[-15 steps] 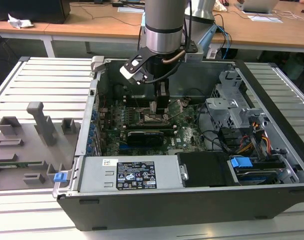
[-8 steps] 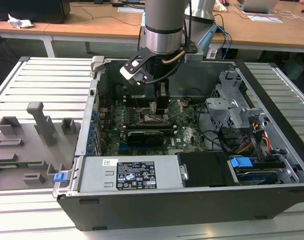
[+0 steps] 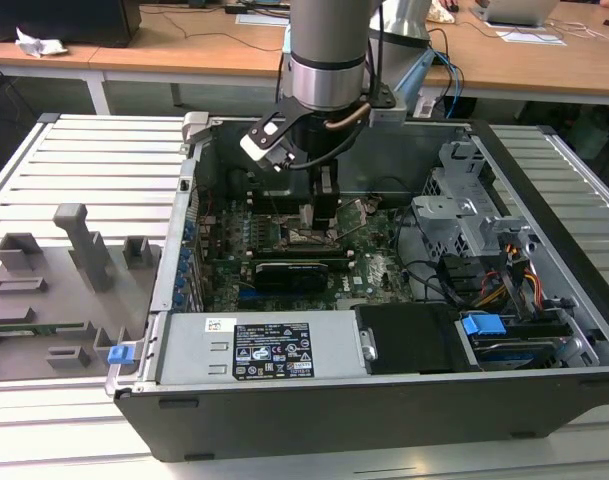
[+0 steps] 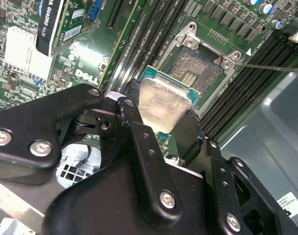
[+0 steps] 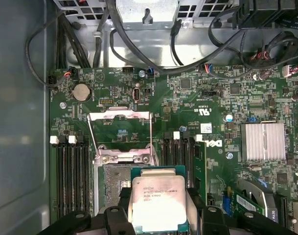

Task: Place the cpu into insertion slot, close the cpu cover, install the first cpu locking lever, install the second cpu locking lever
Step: 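Place the cpu into insertion slot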

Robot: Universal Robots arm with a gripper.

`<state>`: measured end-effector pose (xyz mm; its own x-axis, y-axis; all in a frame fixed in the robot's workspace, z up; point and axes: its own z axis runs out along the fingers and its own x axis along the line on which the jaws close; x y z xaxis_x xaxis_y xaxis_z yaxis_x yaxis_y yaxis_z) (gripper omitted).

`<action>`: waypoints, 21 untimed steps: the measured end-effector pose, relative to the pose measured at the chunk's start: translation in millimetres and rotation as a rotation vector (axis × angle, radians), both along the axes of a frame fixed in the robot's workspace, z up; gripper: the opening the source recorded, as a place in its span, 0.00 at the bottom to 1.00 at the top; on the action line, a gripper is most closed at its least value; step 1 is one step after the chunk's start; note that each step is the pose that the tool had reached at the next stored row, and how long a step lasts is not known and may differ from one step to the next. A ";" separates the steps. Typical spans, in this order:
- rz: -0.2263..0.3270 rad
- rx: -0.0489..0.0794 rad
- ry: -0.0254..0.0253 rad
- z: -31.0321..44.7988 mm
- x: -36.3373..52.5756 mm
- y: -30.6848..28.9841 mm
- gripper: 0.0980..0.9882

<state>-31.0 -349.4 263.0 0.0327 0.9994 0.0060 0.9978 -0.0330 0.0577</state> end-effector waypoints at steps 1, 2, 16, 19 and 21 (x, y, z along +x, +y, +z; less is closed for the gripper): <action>0.000 0.000 0.0000 -1.1 0.1 1.0 0.48; 0.000 0.000 0.0000 -2.5 0.0 2.5 0.48; 0.000 0.000 -0.0001 -6.3 -2.4 5.6 0.48; 0.000 0.000 0.0000 -6.3 -2.5 5.6 0.48; 0.000 0.000 0.0000 -6.3 -2.5 5.6 0.48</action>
